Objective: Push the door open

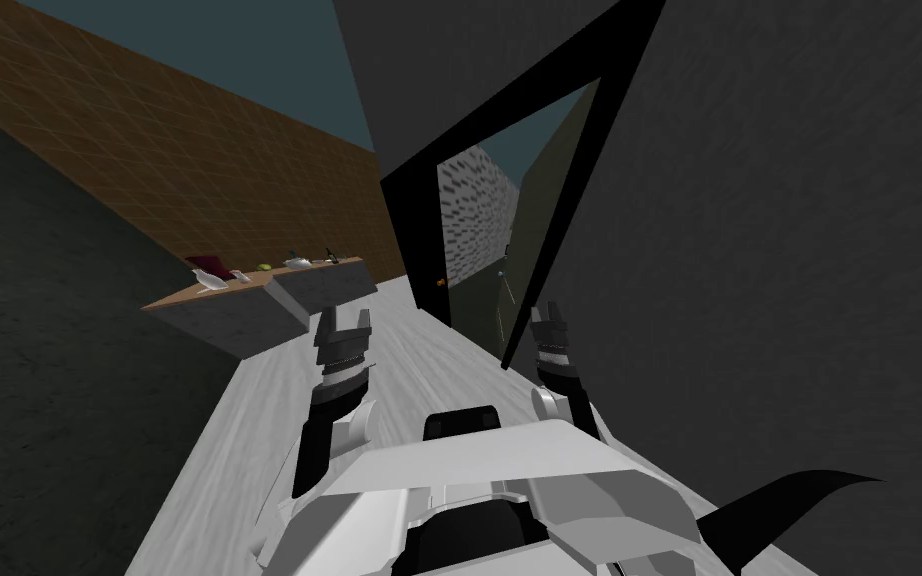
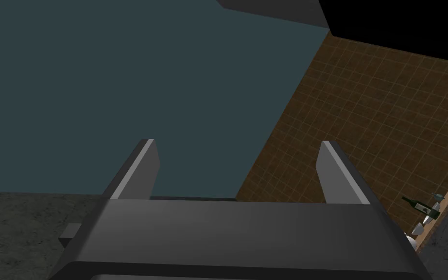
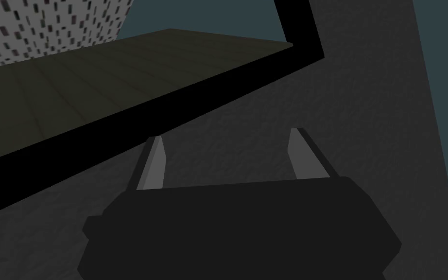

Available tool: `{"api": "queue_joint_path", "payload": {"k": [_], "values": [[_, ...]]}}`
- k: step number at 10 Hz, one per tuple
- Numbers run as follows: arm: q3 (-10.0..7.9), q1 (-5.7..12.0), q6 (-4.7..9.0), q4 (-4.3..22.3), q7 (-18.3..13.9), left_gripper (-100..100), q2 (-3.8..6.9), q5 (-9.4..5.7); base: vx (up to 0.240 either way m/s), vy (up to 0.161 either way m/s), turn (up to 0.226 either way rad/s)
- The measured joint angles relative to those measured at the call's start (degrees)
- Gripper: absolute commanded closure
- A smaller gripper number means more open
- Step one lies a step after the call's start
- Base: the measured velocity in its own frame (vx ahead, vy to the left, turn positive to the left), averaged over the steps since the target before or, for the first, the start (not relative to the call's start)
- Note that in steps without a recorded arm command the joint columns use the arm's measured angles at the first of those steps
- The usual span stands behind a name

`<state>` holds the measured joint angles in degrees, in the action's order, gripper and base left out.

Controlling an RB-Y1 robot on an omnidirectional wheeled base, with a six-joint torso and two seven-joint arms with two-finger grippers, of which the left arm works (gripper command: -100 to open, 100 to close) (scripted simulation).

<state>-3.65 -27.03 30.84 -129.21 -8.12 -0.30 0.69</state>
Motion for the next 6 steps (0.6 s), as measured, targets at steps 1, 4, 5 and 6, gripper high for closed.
{"api": "queue_joint_path", "payload": {"k": [1, 4, 5, 6], "values": [[0.19, 0.4, 1.08, 1.13, 0.77, -100, 0.49, 0.31, 0.195, 0.05, -0.028], [1.17, 1.18, 0.94, 4.01, 3.76, -100, 1.31, 1.22, 0.185, 0.046, -0.016], [1.5, 1.54, 1.33, 5.28, 4.87, -100, 1.64, 1.56, 0.182, 0.01, -0.02], [1.74, 1.7, 1.29, 5.93, 5.95, -100, 2.13, 1.84, 0.154, 0.017, -0.013]]}}
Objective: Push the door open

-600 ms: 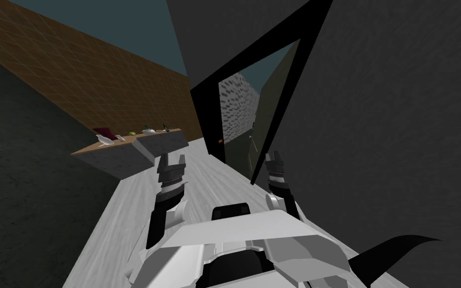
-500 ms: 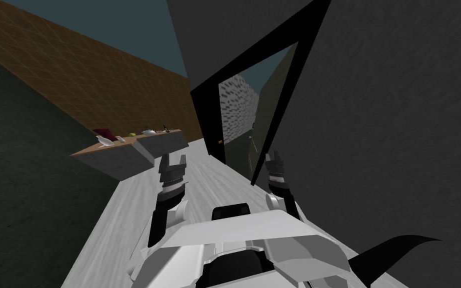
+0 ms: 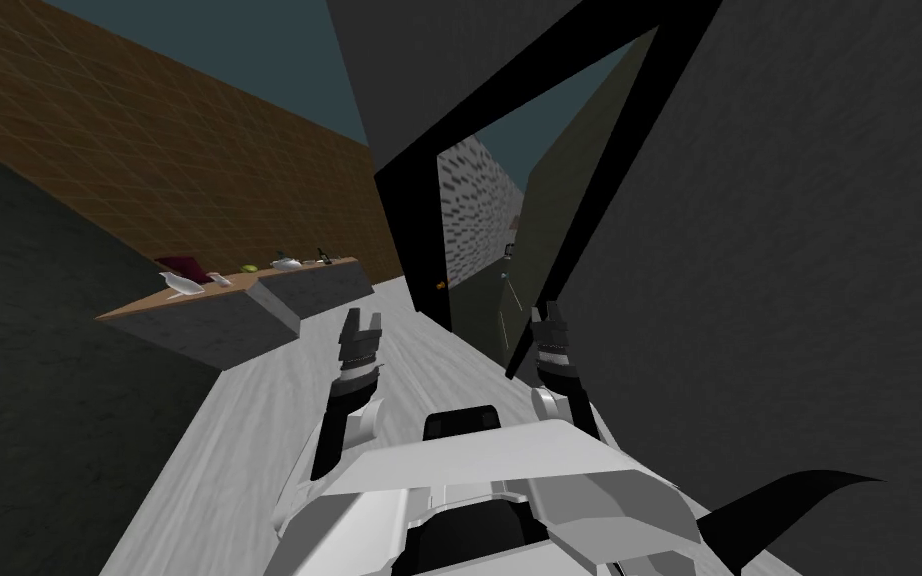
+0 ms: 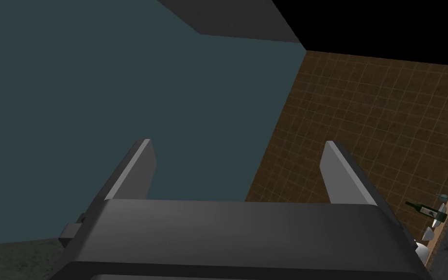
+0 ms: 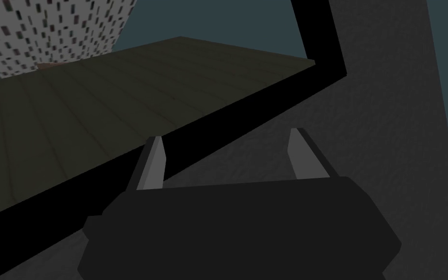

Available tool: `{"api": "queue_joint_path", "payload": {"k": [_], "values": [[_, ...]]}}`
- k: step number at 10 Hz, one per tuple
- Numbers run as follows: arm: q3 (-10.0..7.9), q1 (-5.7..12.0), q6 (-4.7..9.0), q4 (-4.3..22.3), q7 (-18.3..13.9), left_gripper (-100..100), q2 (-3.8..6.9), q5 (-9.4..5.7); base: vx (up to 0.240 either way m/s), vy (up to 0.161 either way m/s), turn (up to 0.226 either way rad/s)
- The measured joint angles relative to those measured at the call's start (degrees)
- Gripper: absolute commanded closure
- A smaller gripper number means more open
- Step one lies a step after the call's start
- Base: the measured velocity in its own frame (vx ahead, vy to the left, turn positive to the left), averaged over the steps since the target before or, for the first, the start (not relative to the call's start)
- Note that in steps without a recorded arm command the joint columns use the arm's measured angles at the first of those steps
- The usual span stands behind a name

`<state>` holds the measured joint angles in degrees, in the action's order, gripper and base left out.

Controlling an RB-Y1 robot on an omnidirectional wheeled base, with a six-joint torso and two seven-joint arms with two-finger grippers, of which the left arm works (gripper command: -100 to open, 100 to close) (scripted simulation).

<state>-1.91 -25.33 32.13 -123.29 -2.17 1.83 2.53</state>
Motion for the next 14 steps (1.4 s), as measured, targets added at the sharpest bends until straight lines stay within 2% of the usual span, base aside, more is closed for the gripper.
{"api": "queue_joint_path", "payload": {"k": [5, 9, 11, 14], "values": [[1.45, 1.38, 1.24, 5.19, 5.06, -100, 1.43, 1.53, 0.129, 0.053, -0.021], [2.92, 2.72, 1.99, 9.17, 9.27, -100, 1.87, 2.96, 0.113, 0.039, -0.017], [3.58, 3.53, 2.78, 12.04, 11.8, -100, 2.45, 3.71, 0.113, 0.045, -0.024], [4.7, 4.08, 3.34, 14.71, 14.98, -100, 2.87, 4.75, 0.107, 0.047, -0.019]]}}
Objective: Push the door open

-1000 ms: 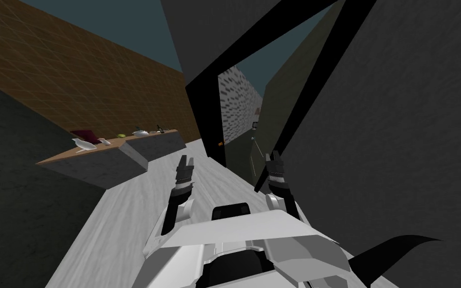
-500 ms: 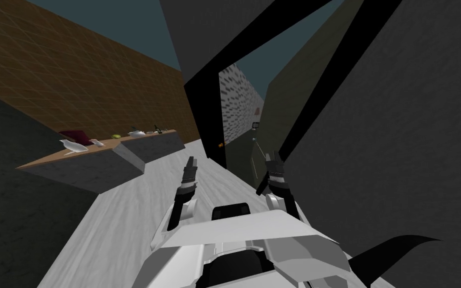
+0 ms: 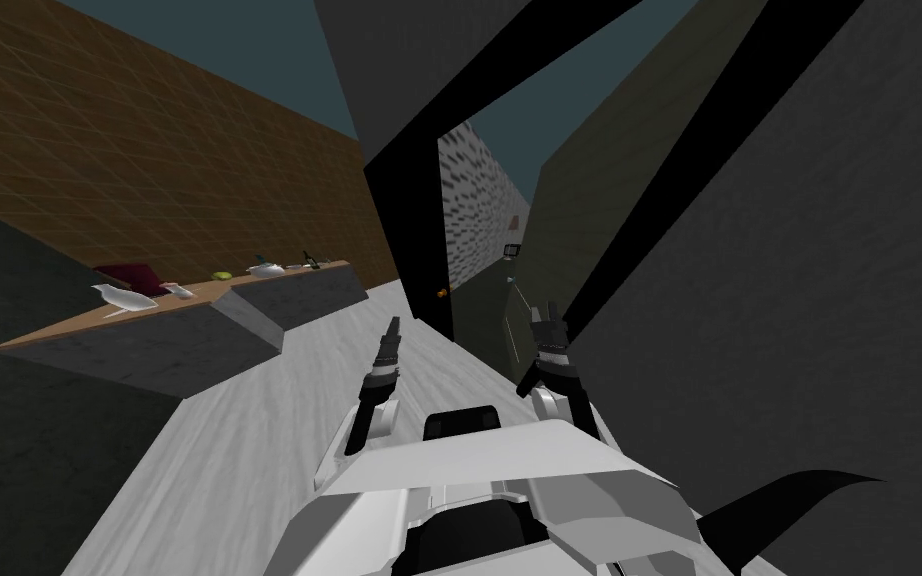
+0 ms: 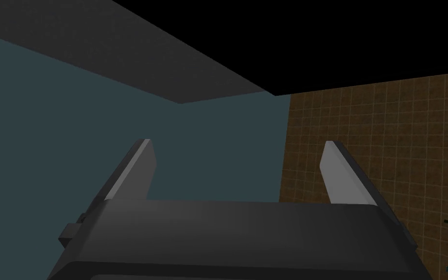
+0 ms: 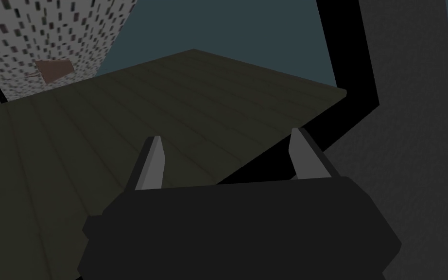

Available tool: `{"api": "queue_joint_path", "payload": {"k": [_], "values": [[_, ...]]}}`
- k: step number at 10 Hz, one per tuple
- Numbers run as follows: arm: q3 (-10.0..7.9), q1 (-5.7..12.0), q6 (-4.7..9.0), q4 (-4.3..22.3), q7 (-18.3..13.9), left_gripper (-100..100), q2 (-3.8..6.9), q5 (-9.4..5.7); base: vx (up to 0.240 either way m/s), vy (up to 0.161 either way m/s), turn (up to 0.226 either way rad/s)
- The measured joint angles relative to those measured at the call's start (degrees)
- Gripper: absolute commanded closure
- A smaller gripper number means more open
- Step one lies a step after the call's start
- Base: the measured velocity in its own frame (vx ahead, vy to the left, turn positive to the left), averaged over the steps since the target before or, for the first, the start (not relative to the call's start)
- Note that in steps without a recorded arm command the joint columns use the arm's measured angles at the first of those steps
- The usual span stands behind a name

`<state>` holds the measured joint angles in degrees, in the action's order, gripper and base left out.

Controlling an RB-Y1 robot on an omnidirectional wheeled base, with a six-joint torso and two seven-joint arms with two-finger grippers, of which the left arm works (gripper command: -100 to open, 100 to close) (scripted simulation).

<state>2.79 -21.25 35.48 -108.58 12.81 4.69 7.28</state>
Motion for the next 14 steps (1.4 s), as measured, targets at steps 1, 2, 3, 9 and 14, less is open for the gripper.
{"api": "queue_joint_path", "payload": {"k": [1, 2, 3, 9, 14], "values": [[0.28, 0.44, 0.44, 1.36, 1.05, -100, 0.1, 0.32, 0.097, 0.04, -0.017], [0.57, 0.78, 0.71, 2.42, 2.06, -100, 0.26, 0.62, 0.095, 0.027, -0.017], [0.89, 1.06, 0.81, 3.28, 3.07, -100, 0.42, 0.95, 0.094, 0.031, -0.017], [2.97, 2.41, 2.33, 9.3, 9.49, -100, 1.19, 3.0, 0.098, 0.049, -0.02], [4.58, 4.16, 3.54, 14.95, 14.99, -100, 1.78, 4.7, 0.096, 0.049, -0.019]]}}
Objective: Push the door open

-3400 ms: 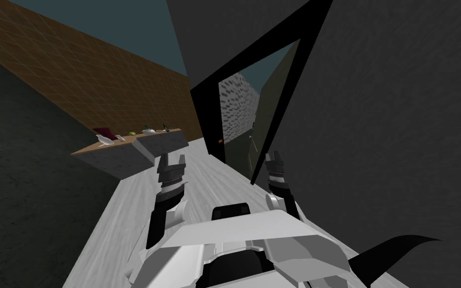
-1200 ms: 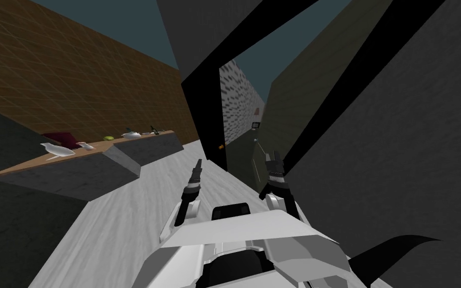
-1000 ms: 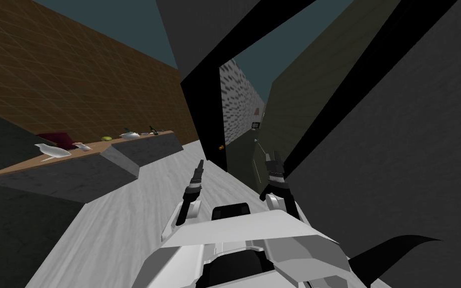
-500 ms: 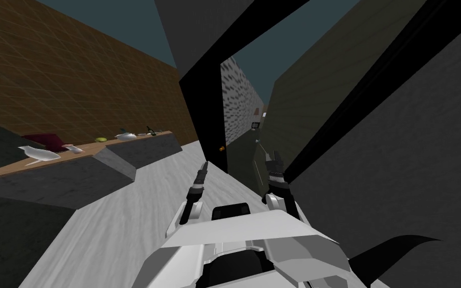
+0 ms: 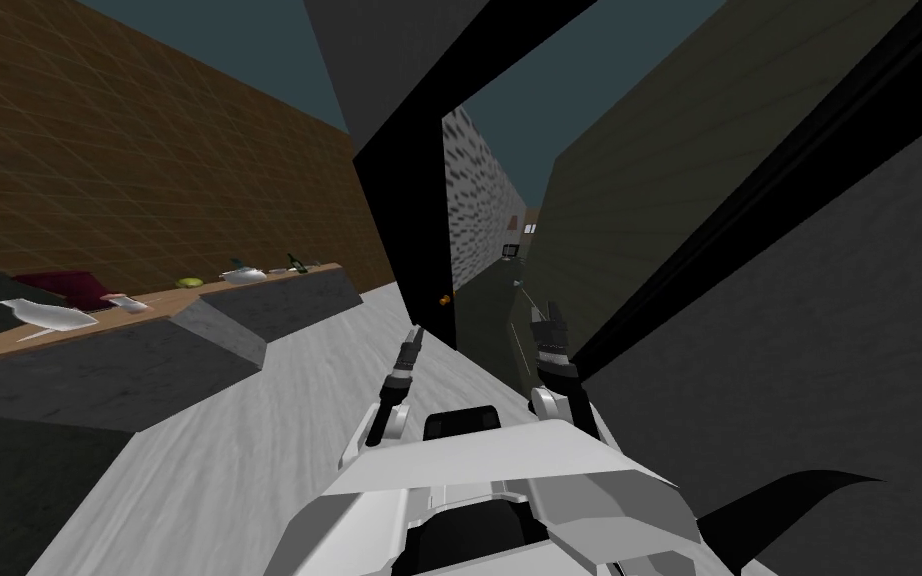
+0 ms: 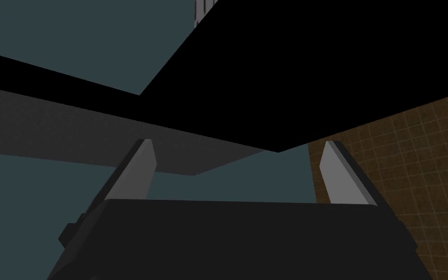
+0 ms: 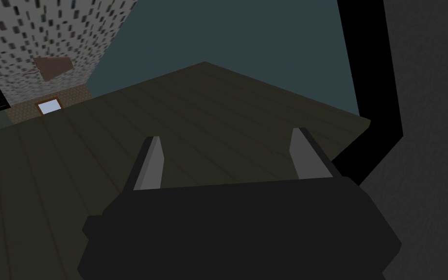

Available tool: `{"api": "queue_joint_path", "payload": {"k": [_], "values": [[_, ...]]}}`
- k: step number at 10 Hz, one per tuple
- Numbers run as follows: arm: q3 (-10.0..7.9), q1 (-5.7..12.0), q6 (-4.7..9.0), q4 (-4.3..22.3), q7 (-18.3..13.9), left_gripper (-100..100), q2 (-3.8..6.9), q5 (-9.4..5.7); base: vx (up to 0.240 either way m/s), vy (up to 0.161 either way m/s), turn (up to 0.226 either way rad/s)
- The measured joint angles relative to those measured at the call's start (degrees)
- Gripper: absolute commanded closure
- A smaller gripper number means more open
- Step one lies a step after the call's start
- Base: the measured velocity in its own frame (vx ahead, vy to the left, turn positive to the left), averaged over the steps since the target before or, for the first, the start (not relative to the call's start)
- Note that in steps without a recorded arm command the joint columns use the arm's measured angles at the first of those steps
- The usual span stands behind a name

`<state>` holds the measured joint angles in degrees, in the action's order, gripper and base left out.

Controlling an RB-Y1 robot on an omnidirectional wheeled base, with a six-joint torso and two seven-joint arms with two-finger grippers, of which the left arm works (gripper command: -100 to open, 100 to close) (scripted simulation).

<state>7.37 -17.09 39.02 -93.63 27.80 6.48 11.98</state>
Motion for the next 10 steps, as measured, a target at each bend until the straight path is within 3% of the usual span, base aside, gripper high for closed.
{"api": "queue_joint_path", "payload": {"k": [2, 6, 10], "values": [[0.68, 0.91, 0.18, 2.11, 2.22, -100, 0.16, 0.72, 0.096, 0.052, -0.021], [1.96, 1.84, 1.76, 6.74, 6.65, -100, 0.64, 2.04, 0.094, 0.046, -0.019], [3.22, 3.41, 2.23, 10.9, 10.79, -100, 1.09, 3.37, 0.1, 0.049, -0.019]]}}
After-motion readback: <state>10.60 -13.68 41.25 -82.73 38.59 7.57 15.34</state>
